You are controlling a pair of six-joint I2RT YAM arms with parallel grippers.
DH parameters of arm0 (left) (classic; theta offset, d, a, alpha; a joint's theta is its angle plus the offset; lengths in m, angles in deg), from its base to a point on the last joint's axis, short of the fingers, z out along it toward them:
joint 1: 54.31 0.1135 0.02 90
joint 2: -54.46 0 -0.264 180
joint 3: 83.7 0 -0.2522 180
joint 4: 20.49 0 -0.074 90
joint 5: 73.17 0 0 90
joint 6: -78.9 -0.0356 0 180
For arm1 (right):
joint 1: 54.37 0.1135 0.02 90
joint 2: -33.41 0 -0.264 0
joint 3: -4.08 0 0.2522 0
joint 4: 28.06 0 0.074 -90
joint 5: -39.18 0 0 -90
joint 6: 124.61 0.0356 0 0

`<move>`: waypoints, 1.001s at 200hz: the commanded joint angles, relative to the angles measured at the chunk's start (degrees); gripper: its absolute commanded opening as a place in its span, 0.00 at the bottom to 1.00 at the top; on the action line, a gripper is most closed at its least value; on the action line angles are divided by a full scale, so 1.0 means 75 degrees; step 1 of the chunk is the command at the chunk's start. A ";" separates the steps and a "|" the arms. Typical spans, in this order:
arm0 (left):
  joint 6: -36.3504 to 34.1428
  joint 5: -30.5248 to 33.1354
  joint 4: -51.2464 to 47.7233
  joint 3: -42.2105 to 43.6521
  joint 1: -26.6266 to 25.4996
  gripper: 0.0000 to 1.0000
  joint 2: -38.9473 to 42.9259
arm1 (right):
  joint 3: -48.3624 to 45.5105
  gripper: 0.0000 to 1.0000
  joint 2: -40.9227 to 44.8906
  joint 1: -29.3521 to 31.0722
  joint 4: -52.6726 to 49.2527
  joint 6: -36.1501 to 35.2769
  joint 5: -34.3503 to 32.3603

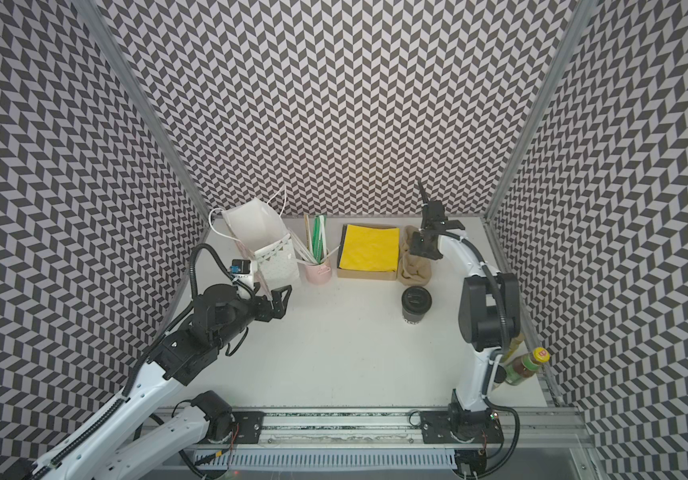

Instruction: Pack the takeout coffee

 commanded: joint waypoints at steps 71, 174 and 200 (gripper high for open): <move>-0.0078 0.0002 -0.0002 0.0054 -0.0071 0.99 -0.0026 | 0.0190 0.50 -0.0537 -0.0056 0.0354 -0.0103 0.0513; -0.0098 -0.0049 0.0021 0.0053 -0.0072 0.99 -0.0093 | 0.0527 0.45 -0.0856 -0.0002 0.0424 -0.0250 0.0662; -0.0095 -0.0062 0.0021 0.0056 -0.0073 0.99 -0.0081 | 0.0476 0.42 -0.0918 0.0032 0.0496 -0.0262 0.0575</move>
